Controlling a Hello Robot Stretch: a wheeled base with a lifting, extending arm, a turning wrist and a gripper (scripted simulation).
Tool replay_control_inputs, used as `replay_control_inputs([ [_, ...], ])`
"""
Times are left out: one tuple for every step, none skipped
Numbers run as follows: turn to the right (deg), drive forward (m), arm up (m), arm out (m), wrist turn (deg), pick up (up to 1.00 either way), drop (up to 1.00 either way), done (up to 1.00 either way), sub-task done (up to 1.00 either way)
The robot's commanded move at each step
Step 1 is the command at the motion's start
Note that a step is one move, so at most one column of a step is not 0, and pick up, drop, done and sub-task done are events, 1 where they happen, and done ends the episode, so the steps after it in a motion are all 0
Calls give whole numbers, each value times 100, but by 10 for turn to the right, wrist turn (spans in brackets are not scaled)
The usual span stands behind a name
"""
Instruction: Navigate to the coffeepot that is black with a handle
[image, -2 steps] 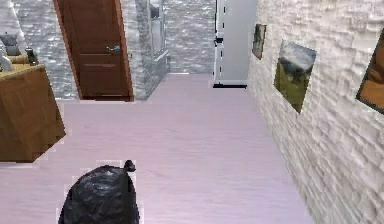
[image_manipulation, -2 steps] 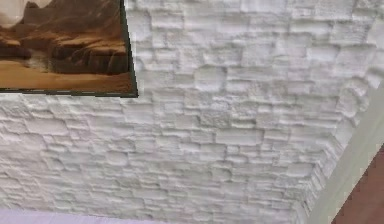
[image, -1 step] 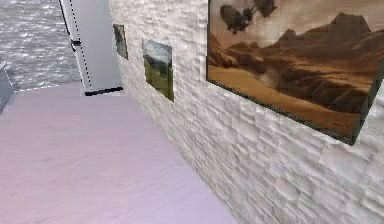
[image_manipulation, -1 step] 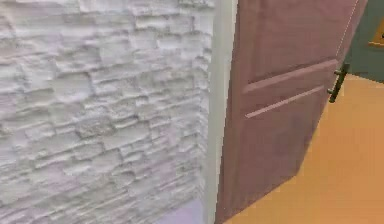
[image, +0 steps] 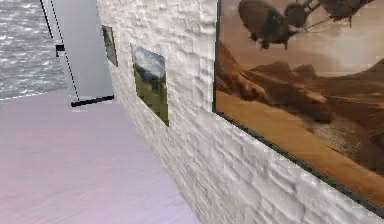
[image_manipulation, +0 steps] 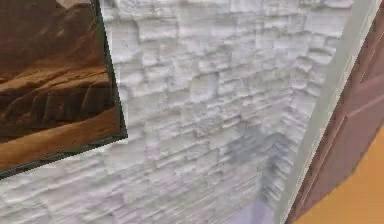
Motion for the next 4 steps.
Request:
replay_control_inputs([
  [-360,0,0,0,0,0,0,0,0],
  [0,80,0,0,0,0,0,0,0],
  [450,0,0,0,0,0,0,0,0],
  [30,0,0,0,0,0,0,0,0],
])
